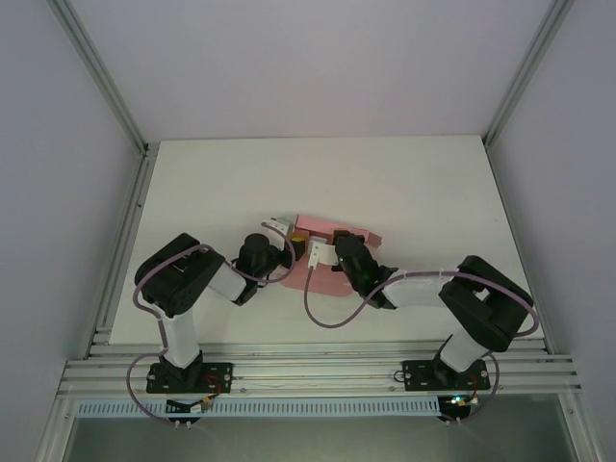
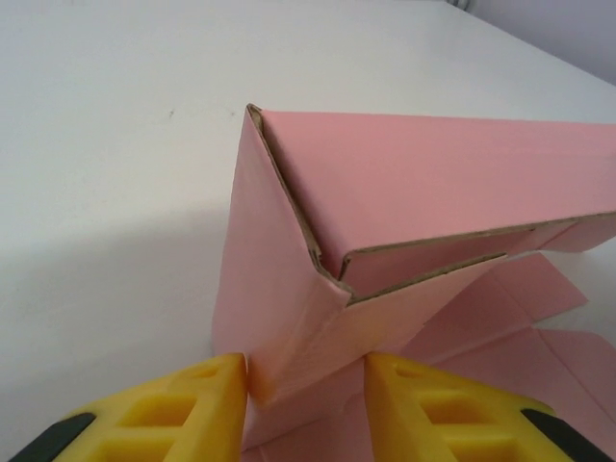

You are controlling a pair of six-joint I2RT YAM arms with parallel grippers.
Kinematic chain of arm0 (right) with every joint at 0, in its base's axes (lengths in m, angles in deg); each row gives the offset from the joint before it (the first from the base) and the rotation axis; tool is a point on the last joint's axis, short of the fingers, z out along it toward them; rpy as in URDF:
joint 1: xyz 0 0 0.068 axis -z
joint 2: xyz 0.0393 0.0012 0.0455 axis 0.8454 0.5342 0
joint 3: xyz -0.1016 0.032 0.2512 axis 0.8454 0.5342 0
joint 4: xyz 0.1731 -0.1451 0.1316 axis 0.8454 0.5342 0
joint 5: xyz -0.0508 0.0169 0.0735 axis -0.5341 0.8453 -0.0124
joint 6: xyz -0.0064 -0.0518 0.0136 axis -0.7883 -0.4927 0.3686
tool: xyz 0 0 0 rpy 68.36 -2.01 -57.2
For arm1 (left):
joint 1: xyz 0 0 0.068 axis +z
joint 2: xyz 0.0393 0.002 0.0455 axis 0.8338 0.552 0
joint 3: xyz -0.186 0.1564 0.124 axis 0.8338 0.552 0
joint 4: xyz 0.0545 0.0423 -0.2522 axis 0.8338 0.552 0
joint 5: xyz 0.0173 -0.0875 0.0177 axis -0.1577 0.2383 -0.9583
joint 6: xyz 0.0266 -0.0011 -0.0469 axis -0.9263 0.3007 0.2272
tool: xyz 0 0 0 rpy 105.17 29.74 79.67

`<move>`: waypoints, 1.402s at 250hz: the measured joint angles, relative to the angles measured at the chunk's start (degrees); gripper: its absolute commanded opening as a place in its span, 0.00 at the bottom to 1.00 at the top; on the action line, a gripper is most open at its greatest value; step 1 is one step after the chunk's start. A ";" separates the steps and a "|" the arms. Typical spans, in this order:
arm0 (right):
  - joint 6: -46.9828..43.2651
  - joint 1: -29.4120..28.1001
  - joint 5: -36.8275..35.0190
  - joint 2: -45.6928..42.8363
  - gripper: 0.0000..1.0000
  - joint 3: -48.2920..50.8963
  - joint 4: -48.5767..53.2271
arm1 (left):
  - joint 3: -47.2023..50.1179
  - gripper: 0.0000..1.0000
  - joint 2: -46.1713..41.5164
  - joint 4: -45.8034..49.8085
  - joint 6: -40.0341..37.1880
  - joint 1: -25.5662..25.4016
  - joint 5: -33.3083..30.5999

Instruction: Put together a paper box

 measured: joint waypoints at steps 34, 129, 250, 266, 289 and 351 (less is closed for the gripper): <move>1.31 0.46 0.66 -0.33 0.00 -1.22 3.10 | -1.25 0.30 0.33 1.07 -0.44 -0.04 -0.02; 5.29 1.36 1.99 -1.99 0.00 -2.54 8.59 | -5.27 0.00 -1.38 10.86 -1.20 -4.94 -13.79; 7.54 4.04 5.86 -3.89 0.00 -3.26 14.27 | -18.67 0.00 -0.31 36.09 10.25 -15.10 -45.46; 7.58 4.39 6.78 -4.13 0.00 -3.26 14.47 | -19.08 0.00 -0.63 37.48 11.72 -15.17 -45.90; 7.58 4.61 7.72 -4.55 0.00 -3.28 15.04 | -19.30 0.00 -0.94 38.84 13.57 -15.41 -46.88; 8.41 5.55 9.33 -4.90 0.00 -3.85 16.63 | -20.46 0.04 -1.07 40.22 15.34 -15.50 -47.08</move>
